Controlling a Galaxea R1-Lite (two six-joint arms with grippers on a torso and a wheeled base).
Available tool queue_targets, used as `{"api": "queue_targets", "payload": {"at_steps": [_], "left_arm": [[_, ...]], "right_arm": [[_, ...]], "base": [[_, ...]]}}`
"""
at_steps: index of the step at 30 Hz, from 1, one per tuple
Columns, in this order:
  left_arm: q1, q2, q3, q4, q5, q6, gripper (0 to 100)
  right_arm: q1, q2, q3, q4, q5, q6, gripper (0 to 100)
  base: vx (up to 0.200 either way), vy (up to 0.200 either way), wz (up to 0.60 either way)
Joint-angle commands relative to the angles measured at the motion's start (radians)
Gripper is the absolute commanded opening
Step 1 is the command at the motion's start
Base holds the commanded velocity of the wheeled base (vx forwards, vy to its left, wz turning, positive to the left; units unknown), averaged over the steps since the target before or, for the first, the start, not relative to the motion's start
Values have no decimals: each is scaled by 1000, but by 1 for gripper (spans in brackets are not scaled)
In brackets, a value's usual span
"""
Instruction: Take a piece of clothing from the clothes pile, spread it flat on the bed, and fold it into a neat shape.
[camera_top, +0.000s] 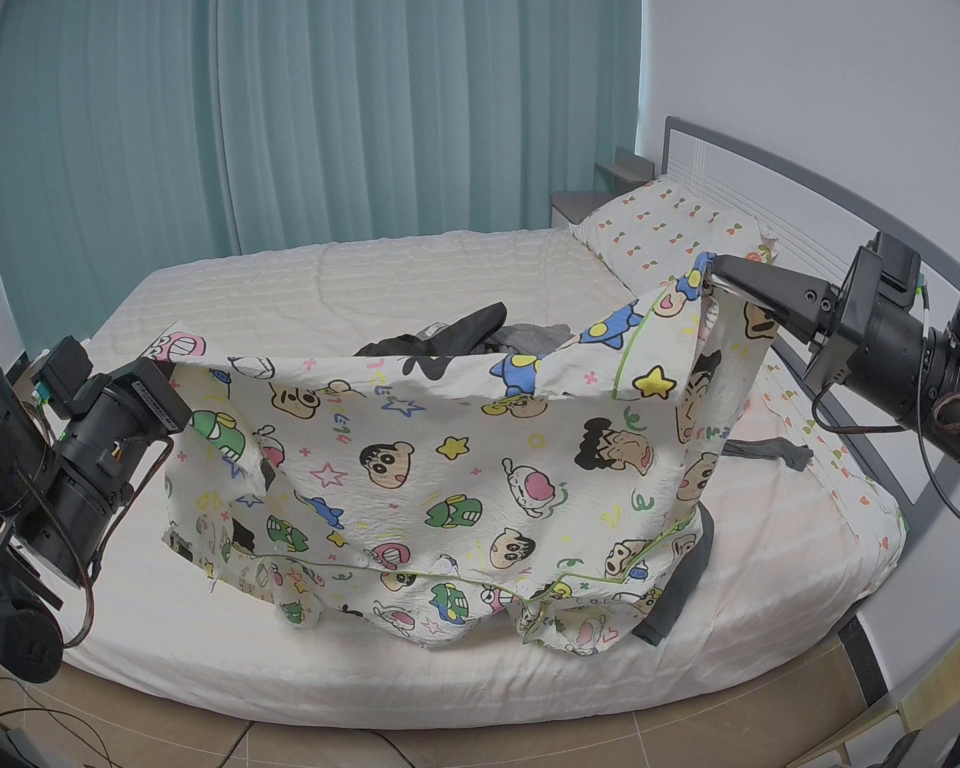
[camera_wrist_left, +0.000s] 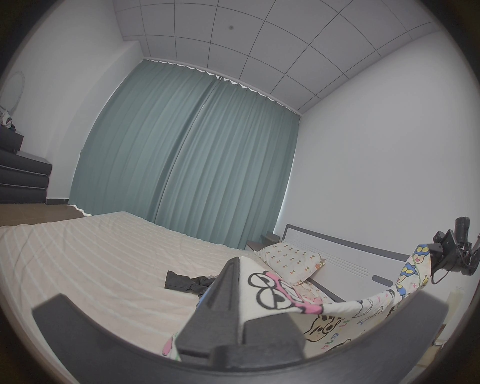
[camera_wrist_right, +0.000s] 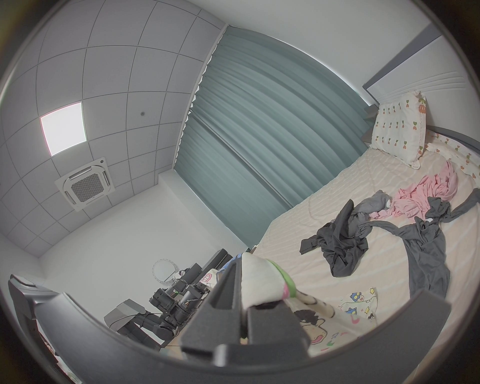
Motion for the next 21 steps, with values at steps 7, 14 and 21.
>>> {"api": "queue_targets", "payload": {"at_steps": [7,14,21], "left_arm": [[0,14,3,0,2,1,0],[-2,11,20,0,6,1,0],[-2,7,20,1,6,1,0]], "right_arm": [[2,2,0,-1,0,0,0],[4,2,1,-1,-1,0,0],[4,2,1,-1,-1,0,0]], "base": [[200,0,0],[0,0,0],[0,0,0]]}}
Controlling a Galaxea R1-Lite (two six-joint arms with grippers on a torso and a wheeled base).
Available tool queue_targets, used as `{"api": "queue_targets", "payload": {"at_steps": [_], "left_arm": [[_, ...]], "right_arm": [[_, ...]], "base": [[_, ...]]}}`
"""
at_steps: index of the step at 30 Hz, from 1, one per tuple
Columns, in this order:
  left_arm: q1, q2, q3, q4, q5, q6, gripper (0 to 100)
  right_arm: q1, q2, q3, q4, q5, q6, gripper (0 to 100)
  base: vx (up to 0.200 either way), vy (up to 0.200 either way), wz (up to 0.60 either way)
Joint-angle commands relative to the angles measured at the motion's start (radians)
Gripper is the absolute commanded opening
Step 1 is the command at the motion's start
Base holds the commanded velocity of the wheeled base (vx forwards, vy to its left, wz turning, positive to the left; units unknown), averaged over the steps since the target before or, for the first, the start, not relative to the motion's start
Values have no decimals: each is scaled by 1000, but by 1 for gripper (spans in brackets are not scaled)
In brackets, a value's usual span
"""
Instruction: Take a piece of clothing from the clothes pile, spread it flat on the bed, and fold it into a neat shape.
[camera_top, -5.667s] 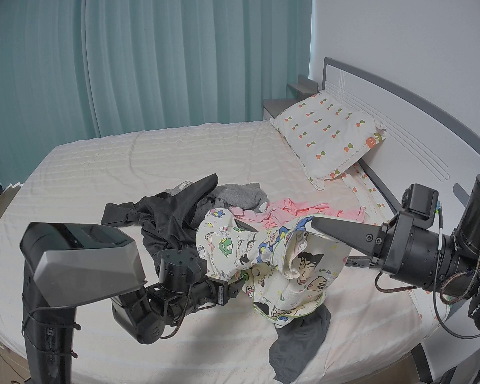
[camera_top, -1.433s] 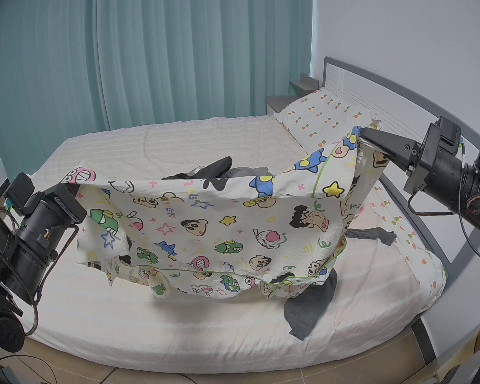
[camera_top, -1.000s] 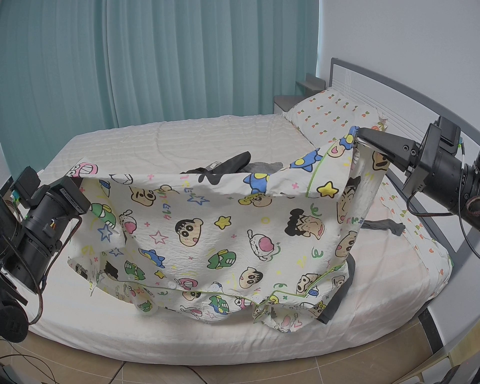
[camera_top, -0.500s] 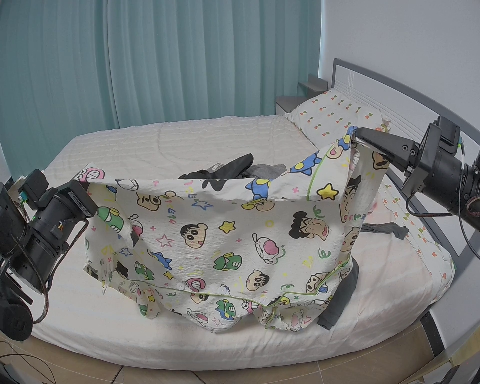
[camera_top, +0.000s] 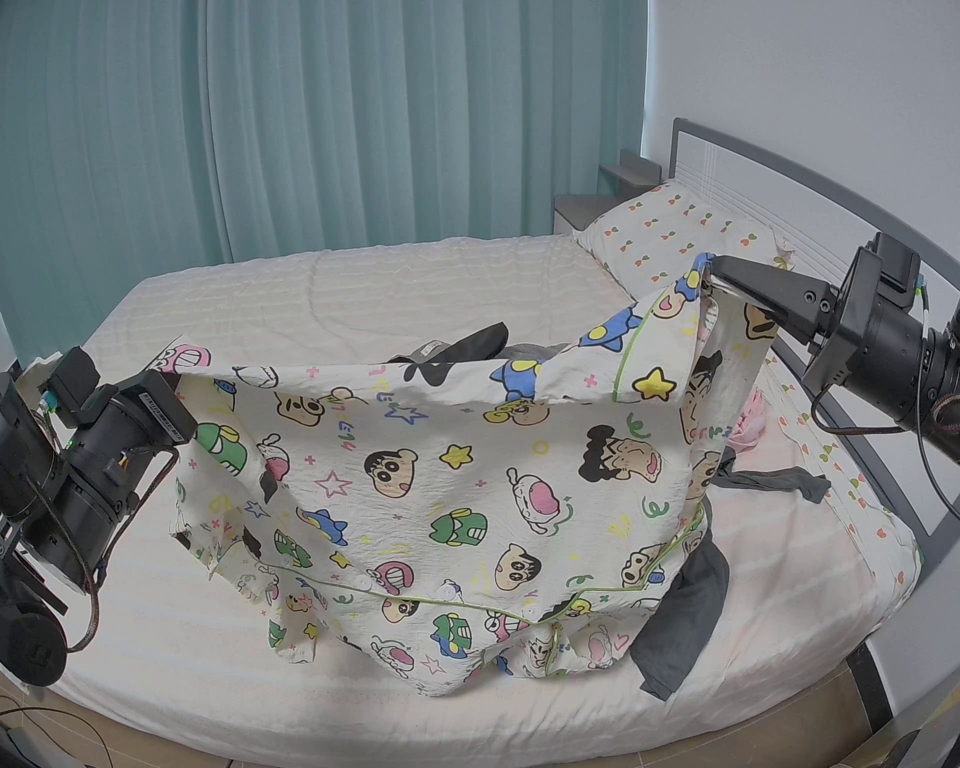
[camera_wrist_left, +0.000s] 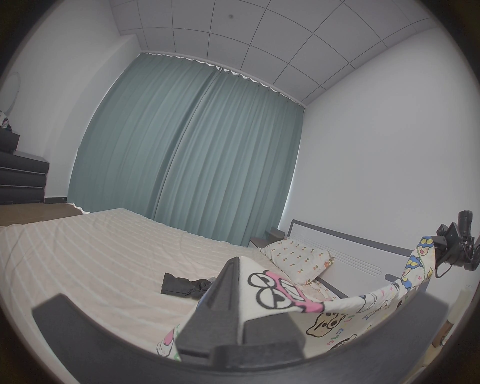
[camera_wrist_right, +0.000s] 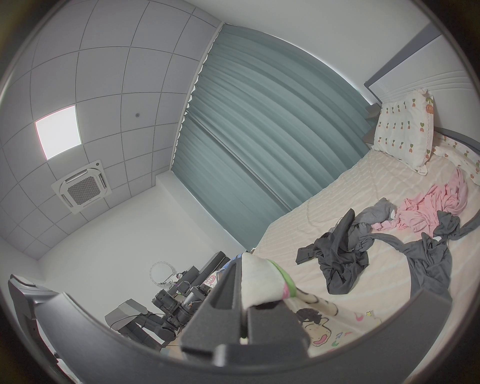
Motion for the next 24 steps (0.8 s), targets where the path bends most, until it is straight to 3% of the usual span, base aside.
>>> {"api": "queue_targets", "payload": {"at_steps": [1,4,24], "left_arm": [[0,-2,2,0,1,0,0],[0,-1,1,0,-2,0,0],[20,4,-10,0,-1,0,0]], "right_arm": [[0,2,0,1,0,0,0],[0,2,0,1,0,0,0],[0,0,8,-1,0,-1,0]], "base": [[0,0,0],[0,0,0],[0,200,0]]}}
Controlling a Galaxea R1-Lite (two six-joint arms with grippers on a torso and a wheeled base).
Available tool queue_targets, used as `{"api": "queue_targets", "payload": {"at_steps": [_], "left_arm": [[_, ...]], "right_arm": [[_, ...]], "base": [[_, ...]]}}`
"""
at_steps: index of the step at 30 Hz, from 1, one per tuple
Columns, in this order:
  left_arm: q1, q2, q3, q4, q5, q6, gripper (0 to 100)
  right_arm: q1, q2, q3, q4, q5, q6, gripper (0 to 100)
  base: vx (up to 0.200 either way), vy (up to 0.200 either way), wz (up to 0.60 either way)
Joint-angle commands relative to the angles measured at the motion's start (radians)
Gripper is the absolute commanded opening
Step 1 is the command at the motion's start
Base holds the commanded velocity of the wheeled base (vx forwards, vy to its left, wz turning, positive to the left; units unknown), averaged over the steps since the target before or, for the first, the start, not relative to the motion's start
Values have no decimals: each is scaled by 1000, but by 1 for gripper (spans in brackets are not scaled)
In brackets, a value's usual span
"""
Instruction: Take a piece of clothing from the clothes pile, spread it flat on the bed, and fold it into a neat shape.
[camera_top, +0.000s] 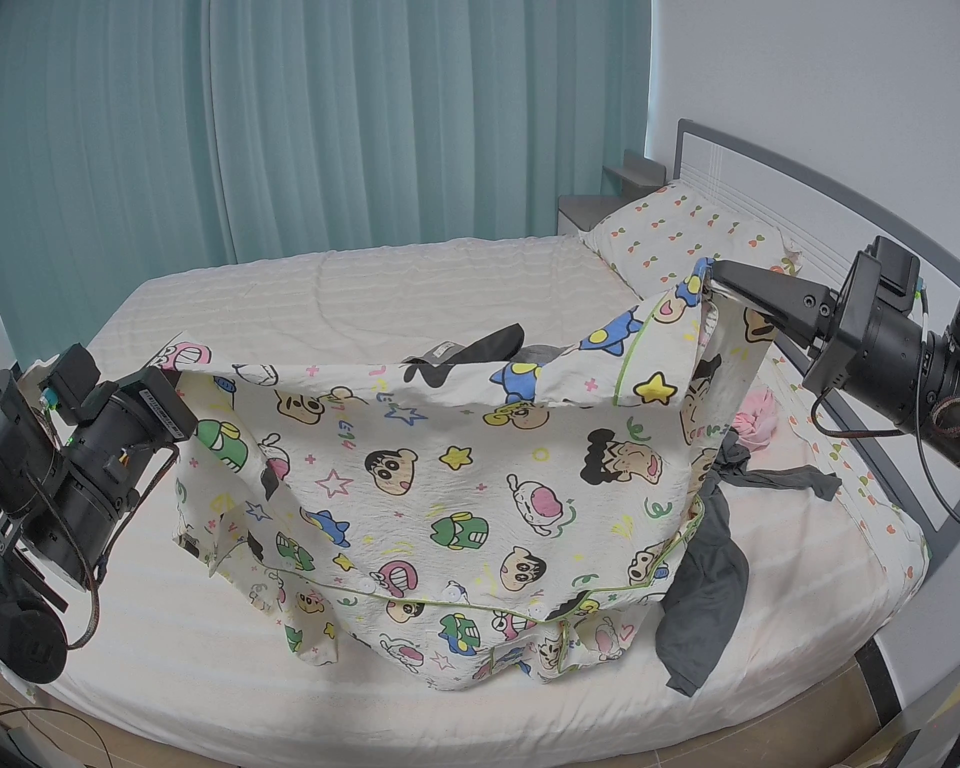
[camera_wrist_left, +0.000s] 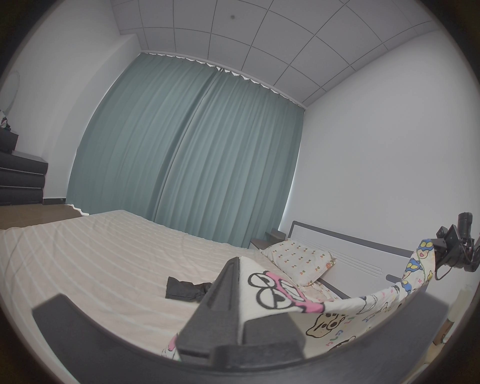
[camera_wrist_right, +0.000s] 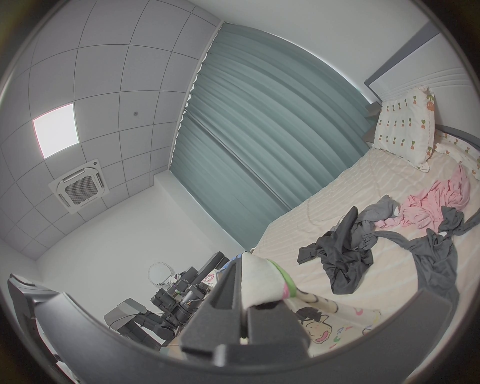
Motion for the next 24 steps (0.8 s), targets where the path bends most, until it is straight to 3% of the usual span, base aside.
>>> {"api": "queue_targets", "payload": {"at_steps": [1,16,24], "left_arm": [[12,0,-1,-1,1,0,0],[53,-20,-1,7,1,12,0],[69,-68,-18,88,1,24,0]], "right_arm": [[1,-1,-1,-1,2,-1,0],[47,14,-29,3,0,-1,0],[48,28,-35,3,0,-1,0]], "base": [[0,200,0],[0,200,0],[0,200,0]]}}
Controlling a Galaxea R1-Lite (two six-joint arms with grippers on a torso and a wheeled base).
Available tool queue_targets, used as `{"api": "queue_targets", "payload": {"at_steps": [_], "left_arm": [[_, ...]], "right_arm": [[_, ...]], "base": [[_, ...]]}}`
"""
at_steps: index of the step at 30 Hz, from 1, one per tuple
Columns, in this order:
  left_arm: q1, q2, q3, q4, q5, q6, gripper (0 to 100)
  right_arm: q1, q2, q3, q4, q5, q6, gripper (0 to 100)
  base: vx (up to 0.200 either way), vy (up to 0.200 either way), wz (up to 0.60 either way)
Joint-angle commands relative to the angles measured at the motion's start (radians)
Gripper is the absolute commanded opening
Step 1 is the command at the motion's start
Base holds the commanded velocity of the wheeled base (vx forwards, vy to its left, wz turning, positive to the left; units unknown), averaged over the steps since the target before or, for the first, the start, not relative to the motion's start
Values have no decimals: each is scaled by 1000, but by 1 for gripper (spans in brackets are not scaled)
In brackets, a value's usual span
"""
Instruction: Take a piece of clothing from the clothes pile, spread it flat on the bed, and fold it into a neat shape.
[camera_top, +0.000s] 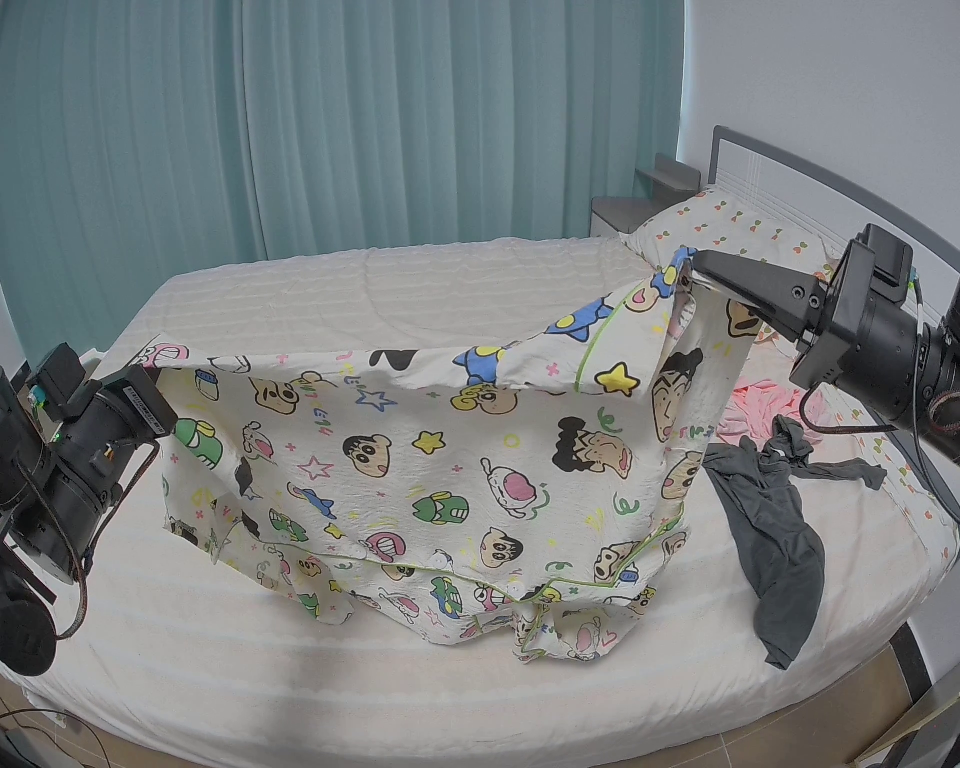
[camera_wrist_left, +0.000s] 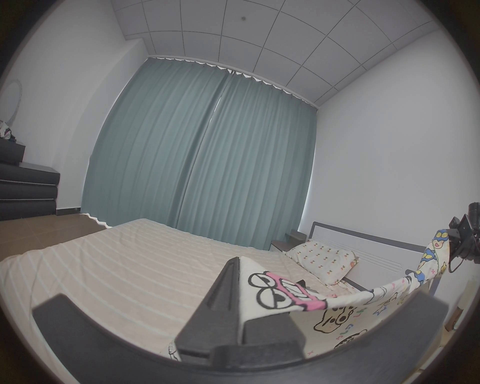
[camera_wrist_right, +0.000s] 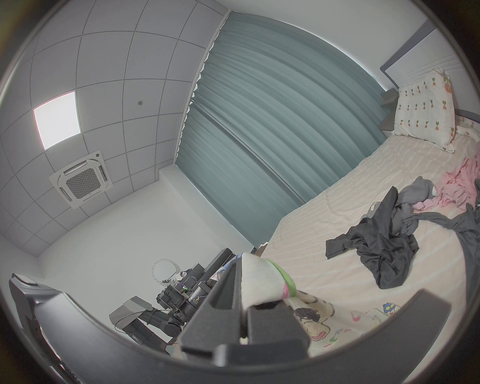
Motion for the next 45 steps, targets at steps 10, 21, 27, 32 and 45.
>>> {"api": "queue_targets", "payload": {"at_steps": [10,21,27,32,45], "left_arm": [[4,-79,-29,86,-2,0,0],[4,-80,-18,86,-2,-2,0],[4,-82,-13,86,-2,-3,0],[2,-98,20,86,-2,-3,0],[-7,-135,74,88,-3,-3,0]], "right_arm": [[9,26,-4,-2,1,0,0],[9,29,-1,-2,1,-18,0],[9,25,2,-2,-1,-23,0],[9,16,8,-2,-6,-23,0],[13,-46,80,-2,-6,-26,0]], "base": [[0,200,0],[0,200,0],[0,33,0],[0,0,0],[-169,0,0]]}}
